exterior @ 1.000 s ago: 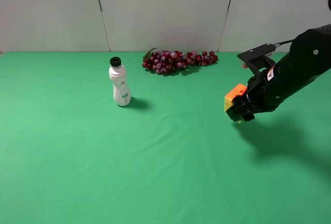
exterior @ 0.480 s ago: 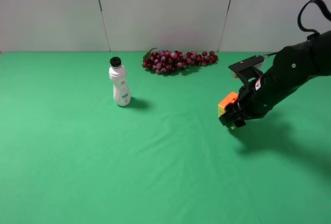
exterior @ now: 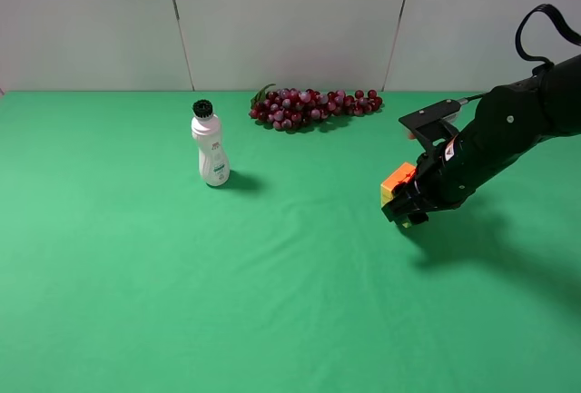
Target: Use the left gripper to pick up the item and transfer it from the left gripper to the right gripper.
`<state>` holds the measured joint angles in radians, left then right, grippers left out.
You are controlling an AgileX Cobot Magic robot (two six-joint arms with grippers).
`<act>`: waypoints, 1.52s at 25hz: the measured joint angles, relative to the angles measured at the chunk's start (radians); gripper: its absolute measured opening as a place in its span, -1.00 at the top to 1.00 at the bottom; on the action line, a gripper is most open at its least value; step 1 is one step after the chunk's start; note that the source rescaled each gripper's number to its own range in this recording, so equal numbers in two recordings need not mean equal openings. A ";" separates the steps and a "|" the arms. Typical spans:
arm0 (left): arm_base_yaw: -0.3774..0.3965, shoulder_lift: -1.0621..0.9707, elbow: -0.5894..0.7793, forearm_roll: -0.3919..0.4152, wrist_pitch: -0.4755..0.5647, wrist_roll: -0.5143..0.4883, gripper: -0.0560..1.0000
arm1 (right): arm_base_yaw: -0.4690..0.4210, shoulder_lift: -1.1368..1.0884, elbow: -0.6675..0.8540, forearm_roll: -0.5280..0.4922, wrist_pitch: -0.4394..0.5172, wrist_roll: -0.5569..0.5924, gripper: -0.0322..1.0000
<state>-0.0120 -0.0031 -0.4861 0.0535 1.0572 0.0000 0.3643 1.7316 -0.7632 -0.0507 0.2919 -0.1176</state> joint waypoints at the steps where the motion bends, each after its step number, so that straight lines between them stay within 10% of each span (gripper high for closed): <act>1: 0.000 0.000 0.000 0.000 0.000 0.000 -1.00 | 0.000 0.000 0.000 0.000 0.000 0.000 0.94; 6: 0.000 0.000 0.000 0.000 -0.001 0.000 -1.00 | 0.000 0.000 0.000 0.000 0.002 0.001 0.79; 9: 0.000 0.000 0.000 0.000 -0.002 0.000 -1.00 | 0.000 0.000 0.000 0.001 0.002 0.029 -0.55; 13: 0.000 0.000 0.000 0.000 -0.002 0.000 -1.00 | 0.000 0.000 0.000 0.001 0.004 0.041 -0.94; 25: 0.000 0.000 0.000 0.000 -0.002 0.000 -1.00 | 0.000 -0.053 0.000 0.001 0.042 0.041 -1.00; 38: 0.000 0.000 0.000 0.000 -0.002 0.000 -1.00 | 0.000 -0.496 0.000 -0.001 0.357 0.076 -1.00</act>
<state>-0.0120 -0.0031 -0.4861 0.0535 1.0552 0.0000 0.3643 1.2355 -0.7632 -0.0517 0.6490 -0.0419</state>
